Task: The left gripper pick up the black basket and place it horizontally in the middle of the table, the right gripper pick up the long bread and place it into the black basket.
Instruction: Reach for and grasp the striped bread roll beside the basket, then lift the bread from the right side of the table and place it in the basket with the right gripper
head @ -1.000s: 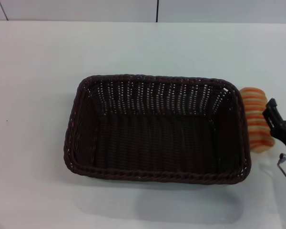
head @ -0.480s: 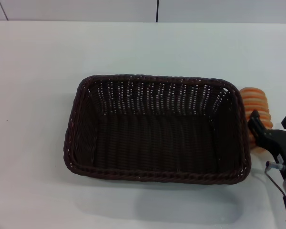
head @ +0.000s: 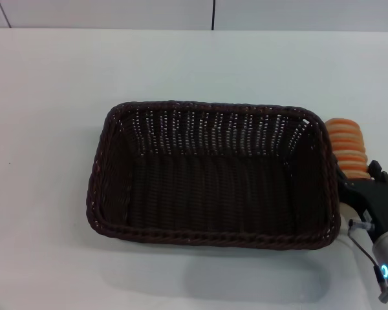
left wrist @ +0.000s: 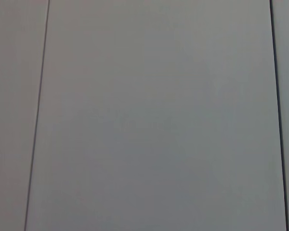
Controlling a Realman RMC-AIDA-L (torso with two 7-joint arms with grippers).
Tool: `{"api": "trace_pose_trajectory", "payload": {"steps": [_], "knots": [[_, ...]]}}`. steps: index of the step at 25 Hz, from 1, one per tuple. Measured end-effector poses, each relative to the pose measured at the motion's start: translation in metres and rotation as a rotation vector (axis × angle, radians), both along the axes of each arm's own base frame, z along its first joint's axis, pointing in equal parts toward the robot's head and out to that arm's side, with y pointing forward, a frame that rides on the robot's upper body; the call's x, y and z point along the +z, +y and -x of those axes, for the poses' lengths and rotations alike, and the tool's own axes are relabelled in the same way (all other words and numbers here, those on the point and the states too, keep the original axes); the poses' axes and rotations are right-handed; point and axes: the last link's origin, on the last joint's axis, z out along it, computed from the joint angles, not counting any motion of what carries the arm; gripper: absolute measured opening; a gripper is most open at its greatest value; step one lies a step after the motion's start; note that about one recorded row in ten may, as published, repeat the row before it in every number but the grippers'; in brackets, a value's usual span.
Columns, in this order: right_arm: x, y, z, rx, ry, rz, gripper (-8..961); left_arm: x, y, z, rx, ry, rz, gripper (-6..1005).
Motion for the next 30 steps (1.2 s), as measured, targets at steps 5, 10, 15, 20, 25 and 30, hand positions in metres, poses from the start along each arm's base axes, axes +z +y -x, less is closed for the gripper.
{"api": "trace_pose_trajectory", "payload": {"steps": [5, 10, 15, 20, 25, 30], "knots": [[-0.004, 0.001, -0.002, -0.009, 0.021, 0.013, 717, 0.0, 0.0, 0.0, -0.003, -0.001, -0.001, 819], [-0.004, 0.002, -0.002, -0.011, 0.026, 0.012, 707, 0.0, 0.001, -0.002, -0.012, 0.0, -0.002, 819], [-0.002, 0.002, -0.003, -0.027, 0.036, -0.004, 696, 0.001, 0.002, -0.004, -0.022, 0.003, -0.005, 819], [-0.001, 0.002, -0.003, -0.033, 0.04, -0.011, 683, 0.002, 0.002, -0.005, -0.031, 0.004, -0.007, 819], [0.001, 0.004, -0.002, -0.034, 0.044, -0.022, 661, 0.002, 0.002, -0.006, -0.034, 0.004, -0.007, 819], [0.016, 0.003, 0.002, -0.019, 0.041, -0.117, 638, 0.002, 0.002, -0.006, -0.034, 0.004, -0.009, 819]]}}
